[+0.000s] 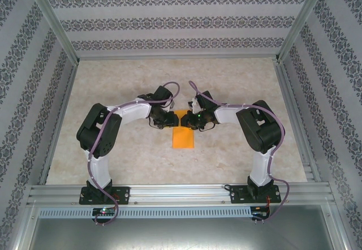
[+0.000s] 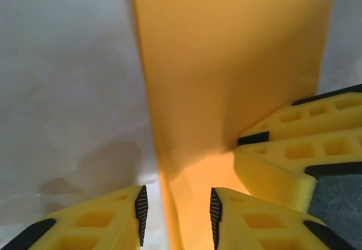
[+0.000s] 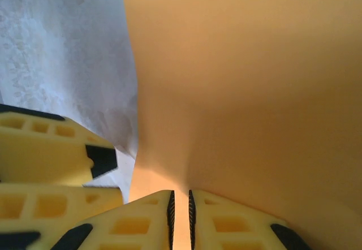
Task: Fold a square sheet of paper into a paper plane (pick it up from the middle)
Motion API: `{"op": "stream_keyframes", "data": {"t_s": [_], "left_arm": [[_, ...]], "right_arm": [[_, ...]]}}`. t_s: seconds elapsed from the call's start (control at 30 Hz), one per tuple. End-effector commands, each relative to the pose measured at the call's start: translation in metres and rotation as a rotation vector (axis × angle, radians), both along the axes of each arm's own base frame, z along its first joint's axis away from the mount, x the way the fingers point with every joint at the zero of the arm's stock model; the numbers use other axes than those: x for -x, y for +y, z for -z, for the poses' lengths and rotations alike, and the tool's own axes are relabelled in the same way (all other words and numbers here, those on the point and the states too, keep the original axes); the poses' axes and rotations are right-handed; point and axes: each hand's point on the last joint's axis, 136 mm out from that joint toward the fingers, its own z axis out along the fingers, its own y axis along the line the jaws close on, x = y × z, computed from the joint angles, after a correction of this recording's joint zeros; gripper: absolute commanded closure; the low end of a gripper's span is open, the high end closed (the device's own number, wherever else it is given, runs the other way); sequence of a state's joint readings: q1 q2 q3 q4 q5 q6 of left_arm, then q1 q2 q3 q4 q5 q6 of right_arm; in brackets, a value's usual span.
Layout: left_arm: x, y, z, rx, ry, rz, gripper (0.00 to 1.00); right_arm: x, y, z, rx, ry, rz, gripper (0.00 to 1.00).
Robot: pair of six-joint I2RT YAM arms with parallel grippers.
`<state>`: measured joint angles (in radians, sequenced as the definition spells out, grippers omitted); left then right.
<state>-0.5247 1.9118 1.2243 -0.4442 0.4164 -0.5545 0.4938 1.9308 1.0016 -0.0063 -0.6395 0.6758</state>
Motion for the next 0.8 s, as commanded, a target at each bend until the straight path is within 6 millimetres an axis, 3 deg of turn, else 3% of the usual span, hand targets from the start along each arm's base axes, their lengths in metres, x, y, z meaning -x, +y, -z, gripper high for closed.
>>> {"op": "stream_keyframes", "data": {"t_s": [0.0, 0.33, 0.53, 0.77], "left_arm": [[-0.003, -0.011, 0.000, 0.043, -0.011, -0.030, 0.62], [0.007, -0.001, 0.013, -0.028, -0.002, -0.021, 0.64], [0.013, -0.005, 0.022, -0.013, 0.024, -0.010, 0.70], [0.014, 0.003, 0.027, -0.074, 0.022, 0.009, 0.77]], "right_arm": [[0.007, -0.007, 0.015, 0.051, 0.025, 0.034, 0.82], [0.008, -0.009, 0.022, 0.032, 0.042, 0.075, 0.83], [0.007, -0.008, 0.023, 0.010, 0.052, 0.103, 0.83], [0.007, -0.009, 0.024, 0.007, 0.057, 0.115, 0.83]]}}
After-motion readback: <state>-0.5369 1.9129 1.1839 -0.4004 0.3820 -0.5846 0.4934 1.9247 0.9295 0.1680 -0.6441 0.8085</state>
